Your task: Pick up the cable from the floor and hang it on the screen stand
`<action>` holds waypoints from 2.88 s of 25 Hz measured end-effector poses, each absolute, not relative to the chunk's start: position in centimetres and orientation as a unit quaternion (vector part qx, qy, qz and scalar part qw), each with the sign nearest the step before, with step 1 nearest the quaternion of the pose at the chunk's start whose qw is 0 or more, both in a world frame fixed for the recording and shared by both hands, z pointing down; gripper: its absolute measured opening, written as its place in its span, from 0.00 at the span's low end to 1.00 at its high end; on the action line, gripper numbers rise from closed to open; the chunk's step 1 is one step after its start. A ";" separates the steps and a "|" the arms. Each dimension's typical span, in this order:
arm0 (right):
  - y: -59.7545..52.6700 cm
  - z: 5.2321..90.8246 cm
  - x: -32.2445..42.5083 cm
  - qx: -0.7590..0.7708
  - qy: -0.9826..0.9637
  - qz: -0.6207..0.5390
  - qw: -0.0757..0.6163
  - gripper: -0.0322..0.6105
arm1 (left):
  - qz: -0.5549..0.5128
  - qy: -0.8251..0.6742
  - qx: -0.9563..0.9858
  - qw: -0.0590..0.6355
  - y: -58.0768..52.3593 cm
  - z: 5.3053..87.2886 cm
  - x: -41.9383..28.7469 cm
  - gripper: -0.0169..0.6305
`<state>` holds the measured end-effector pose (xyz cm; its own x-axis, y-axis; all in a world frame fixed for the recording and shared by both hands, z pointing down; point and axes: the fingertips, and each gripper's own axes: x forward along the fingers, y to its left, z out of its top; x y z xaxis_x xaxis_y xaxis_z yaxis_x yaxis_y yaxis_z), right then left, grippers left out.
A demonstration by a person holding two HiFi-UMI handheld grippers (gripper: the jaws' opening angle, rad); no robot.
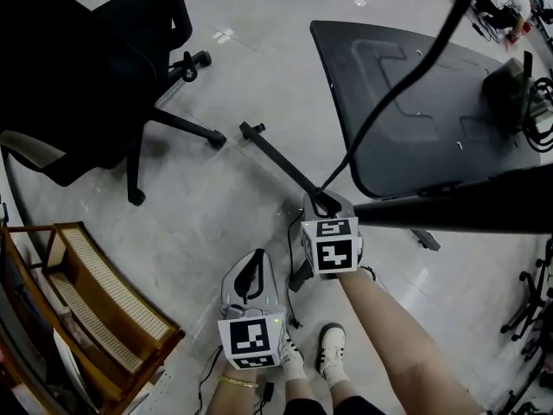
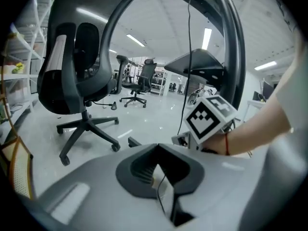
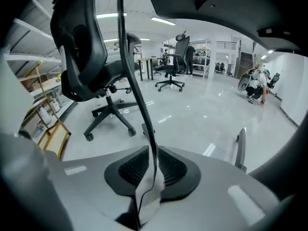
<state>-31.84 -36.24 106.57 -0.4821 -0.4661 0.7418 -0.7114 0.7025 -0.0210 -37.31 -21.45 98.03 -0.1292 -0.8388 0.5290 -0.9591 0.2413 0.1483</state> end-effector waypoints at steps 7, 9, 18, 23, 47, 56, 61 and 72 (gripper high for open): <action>-34.4 106.0 -31.5 0.336 -0.855 0.172 0.356 0.08 | 0.120 -0.729 0.619 0.266 -21.0 98.1 -36.3 0.04; -32.3 105.0 -31.6 0.312 -0.867 0.178 0.346 0.08 | 0.124 -0.730 0.619 0.262 -20.1 97.4 -35.9 0.04; -20.1 97.1 -28.5 0.222 -0.895 0.217 0.321 0.08 | 0.142 -0.747 0.596 0.260 -11.8 91.0 -32.1 0.04; -15.6 89.6 -22.1 0.244 -0.885 0.239 0.316 0.08 | 0.148 -0.742 0.599 0.262 -8.1 83.5 -27.2 0.04; -25.1 41.3 1.3 0.398 -0.883 0.114 0.221 0.08 | 0.125 -0.607 0.759 0.200 -21.5 45.3 -7.5 0.04; -35.1 24.2 3.9 0.430 -0.890 0.035 0.148 0.08 | 0.107 -0.617 0.776 0.068 -31.8 26.6 -5.0 0.04; -37.7 17.2 4.0 0.430 -0.897 0.005 0.100 0.08 | 0.080 -0.633 0.770 0.019 -35.2 19.4 -5.2 0.04; -44.4 -2.6 4.5 0.429 -0.900 -0.057 0.041 0.08 | 0.035 -0.655 0.746 -0.110 -41.8 0.3 -6.0 0.04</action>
<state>4.49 -44.39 -2.57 -0.6277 -0.7780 0.0258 -0.7687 0.6247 0.1374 -6.01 -41.79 0.27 0.1383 -0.9860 -0.0927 -0.9708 -0.1165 -0.2096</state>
